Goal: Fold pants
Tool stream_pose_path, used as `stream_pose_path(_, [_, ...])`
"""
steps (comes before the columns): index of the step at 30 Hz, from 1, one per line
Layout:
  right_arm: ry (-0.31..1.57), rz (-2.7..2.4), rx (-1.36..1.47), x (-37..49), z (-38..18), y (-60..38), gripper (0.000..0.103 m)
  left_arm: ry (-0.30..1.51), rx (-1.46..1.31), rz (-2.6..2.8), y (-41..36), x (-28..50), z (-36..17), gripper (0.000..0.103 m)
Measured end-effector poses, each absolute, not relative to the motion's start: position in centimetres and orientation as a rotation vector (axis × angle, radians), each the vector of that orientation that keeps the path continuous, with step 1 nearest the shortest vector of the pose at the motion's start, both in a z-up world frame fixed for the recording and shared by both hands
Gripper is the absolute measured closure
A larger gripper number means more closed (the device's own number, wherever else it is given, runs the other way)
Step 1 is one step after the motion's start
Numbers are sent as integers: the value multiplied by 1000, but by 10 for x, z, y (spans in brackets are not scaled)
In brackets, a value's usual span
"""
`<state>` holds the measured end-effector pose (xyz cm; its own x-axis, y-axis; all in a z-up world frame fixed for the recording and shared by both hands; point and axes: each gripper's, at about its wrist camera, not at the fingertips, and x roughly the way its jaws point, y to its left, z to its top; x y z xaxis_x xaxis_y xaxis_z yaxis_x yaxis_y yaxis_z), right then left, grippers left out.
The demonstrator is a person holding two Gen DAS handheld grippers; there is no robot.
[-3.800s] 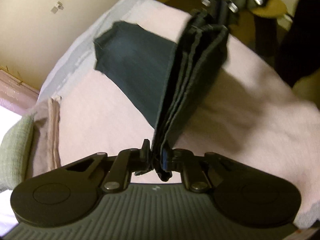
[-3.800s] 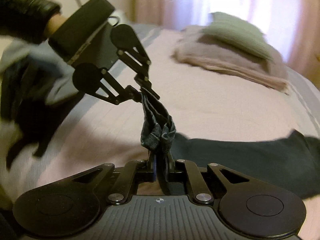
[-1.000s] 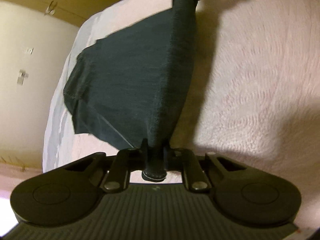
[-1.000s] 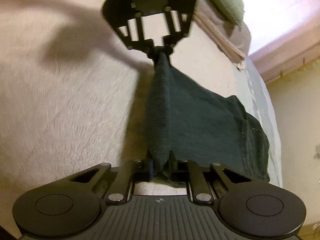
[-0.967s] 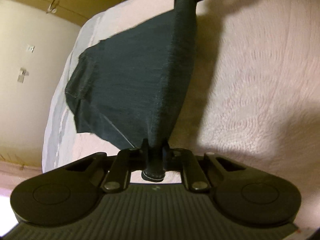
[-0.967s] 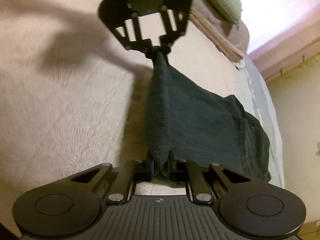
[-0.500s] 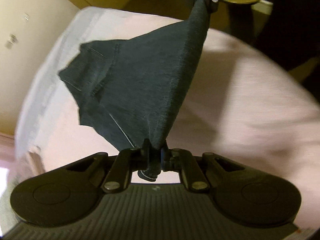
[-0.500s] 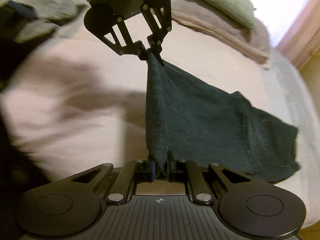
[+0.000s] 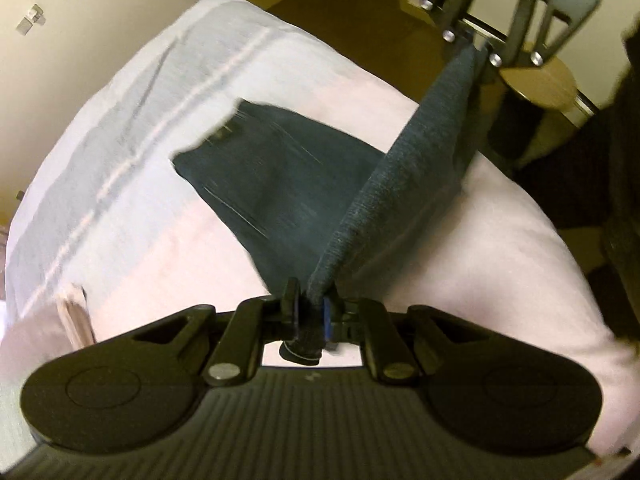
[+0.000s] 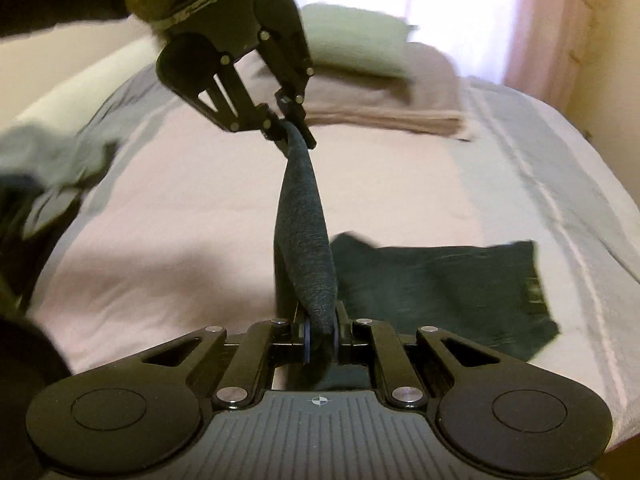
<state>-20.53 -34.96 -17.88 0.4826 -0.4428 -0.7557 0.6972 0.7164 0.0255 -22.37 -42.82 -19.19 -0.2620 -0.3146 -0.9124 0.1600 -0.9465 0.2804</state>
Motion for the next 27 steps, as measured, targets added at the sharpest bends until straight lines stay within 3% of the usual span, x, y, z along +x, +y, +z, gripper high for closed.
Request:
stream_pose_path(7, [691,-803,532,-318,-189,-487,97,-66,1700,-2297,-588,-315,-209,94])
stream_pose_path(12, [643,-856,681,-382,-229,-565,97,-4,1740,-2264,-679,-369,-252,93])
stream_pose_path(17, [635,-861,837,-414,-274,-608,97,117,1818,-2220,-731,-393,-314,93])
stream_pose_path(22, [568,-877,951,-438,-290,-639,97,224,1812,-2209,-760,-396,-335,93])
stream_pose_path(27, [561,-924,1080,-446,-332,-660,93,320,1802,-2166,-788,-397,-365,84])
